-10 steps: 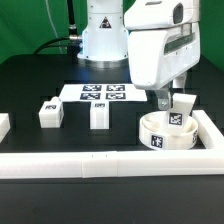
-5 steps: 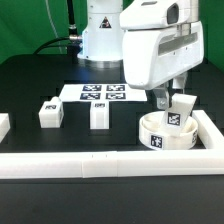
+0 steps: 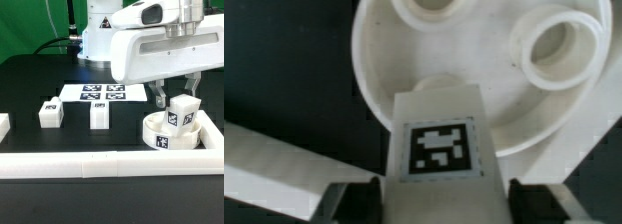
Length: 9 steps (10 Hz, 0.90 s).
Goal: Assemble stool
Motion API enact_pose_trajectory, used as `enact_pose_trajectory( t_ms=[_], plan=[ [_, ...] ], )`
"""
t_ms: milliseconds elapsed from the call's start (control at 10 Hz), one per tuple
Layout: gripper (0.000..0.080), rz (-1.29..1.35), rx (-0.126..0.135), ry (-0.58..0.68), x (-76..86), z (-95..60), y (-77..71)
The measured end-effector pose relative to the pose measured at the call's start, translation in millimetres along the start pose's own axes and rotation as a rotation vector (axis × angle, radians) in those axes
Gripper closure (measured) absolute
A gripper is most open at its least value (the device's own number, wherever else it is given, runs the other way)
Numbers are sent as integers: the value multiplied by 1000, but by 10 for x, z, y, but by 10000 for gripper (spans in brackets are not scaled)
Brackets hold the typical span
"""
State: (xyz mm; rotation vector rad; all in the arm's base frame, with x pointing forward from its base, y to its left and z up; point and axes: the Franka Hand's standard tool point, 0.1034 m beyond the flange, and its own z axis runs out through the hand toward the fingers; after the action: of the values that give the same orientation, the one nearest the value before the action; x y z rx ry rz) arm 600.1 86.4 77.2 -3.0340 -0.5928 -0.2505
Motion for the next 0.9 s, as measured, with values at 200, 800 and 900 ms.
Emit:
enact_pose_trajectory(
  t_ms=[200,800,900],
  plan=[
    [459,170,0,7,25,-3,-41],
    [459,685,-15,24,26,-13,13],
    [459,728,-16,28,29,-17,33]
  ],
)
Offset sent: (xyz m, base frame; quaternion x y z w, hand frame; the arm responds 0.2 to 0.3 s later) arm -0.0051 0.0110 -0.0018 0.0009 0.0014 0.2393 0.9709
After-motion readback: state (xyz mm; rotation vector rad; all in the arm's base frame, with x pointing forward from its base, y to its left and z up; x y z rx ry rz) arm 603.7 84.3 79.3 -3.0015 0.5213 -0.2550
